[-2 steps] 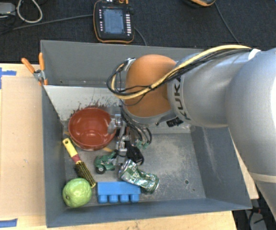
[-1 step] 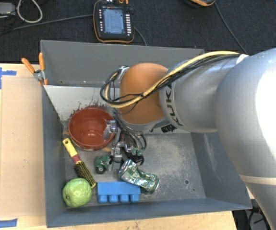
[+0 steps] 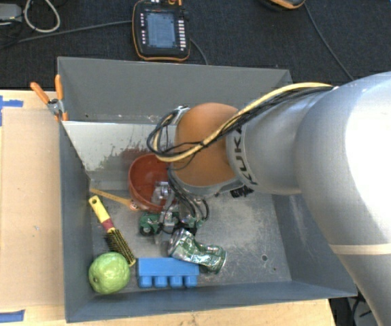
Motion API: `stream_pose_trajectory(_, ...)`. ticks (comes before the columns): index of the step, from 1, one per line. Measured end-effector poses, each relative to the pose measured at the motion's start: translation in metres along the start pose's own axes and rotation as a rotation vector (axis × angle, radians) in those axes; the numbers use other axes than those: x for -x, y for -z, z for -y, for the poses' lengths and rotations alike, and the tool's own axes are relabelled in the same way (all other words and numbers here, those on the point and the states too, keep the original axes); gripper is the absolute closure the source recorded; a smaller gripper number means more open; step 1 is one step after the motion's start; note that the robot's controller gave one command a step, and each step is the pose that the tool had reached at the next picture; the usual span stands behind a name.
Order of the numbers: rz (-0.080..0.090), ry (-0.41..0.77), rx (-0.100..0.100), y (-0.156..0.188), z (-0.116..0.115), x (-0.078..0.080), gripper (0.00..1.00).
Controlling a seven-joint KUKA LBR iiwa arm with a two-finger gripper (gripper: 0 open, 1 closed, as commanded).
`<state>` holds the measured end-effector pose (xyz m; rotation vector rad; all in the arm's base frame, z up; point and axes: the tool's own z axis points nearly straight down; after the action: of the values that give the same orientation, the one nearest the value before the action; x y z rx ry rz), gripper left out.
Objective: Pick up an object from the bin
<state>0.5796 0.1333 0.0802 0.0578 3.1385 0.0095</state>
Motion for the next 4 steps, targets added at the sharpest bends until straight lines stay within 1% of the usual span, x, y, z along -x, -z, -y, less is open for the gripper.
stream_pose_trajectory(1,0.0,-0.001,0.0,0.0,0.0,0.0,1.0)
stream_pose_trajectory(2,-0.008,0.004,-0.002,0.091,-0.001,-0.004,1.0)
stream_pose_trajectory(3,-0.006,-0.005,-0.001,0.077,-0.006,0.0,1.0)
stream_pose_trajectory(4,-0.008,-0.006,-0.001,0.175,-0.014,-0.004,1.0)
